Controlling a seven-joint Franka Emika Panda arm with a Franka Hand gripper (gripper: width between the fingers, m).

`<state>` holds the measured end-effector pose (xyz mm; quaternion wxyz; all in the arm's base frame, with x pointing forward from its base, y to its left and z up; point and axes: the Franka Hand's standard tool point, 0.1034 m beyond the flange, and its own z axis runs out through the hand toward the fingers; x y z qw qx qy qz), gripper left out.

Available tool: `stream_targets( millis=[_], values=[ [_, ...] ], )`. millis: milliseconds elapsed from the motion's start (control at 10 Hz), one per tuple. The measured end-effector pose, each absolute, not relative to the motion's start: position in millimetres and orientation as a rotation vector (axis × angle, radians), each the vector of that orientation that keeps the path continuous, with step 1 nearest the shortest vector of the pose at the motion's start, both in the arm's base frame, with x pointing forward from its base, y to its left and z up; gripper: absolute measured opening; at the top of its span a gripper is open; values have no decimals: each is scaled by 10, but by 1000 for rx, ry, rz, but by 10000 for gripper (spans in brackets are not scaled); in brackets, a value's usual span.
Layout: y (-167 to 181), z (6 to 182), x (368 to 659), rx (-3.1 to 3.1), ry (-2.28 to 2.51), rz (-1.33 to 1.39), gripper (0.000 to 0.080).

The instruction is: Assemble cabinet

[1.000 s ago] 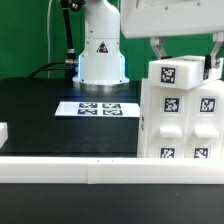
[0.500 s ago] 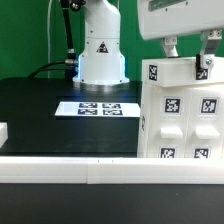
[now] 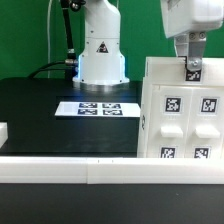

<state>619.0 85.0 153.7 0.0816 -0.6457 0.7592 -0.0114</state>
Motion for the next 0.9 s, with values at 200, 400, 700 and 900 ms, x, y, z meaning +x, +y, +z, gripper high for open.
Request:
stream_targets(
  millis=[200,400,700,900],
  values=[
    [826,1534,6202,-1791,2369,-10,557],
    [831,1540,6213,-1738,2401,-1,570],
    [853,1536,6209,-1758,2386,0,786],
    [888,1643,6230,-1766,2342,13,795]
  ],
)
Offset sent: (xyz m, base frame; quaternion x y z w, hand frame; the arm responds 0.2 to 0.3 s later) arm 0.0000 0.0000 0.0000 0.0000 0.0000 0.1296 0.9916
